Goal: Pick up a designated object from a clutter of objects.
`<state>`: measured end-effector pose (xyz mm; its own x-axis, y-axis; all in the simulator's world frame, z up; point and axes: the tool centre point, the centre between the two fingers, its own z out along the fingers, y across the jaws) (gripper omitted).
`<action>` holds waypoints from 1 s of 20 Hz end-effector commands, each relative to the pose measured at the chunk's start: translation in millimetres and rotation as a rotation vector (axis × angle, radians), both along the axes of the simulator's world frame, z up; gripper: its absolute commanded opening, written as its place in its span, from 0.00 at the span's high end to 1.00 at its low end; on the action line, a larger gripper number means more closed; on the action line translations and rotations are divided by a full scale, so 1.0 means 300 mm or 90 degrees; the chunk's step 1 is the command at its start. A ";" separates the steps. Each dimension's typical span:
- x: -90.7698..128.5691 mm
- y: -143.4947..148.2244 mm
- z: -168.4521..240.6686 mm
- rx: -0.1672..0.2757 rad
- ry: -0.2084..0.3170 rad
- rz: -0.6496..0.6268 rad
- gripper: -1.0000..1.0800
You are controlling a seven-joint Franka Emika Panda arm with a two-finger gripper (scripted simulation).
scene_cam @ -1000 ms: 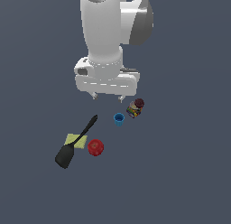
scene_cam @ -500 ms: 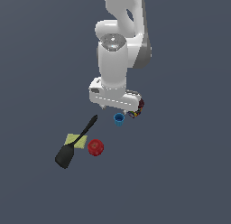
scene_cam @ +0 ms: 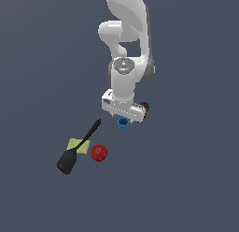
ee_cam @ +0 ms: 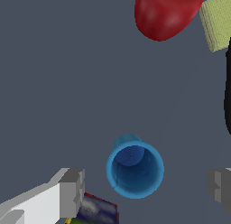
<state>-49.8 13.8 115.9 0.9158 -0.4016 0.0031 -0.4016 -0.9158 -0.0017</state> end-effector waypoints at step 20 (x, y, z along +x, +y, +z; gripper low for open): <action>-0.054 0.022 -0.170 0.000 0.002 -0.030 0.04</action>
<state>-65.5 20.4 71.7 0.8963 -0.4435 0.0001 -0.4435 -0.8963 -0.0001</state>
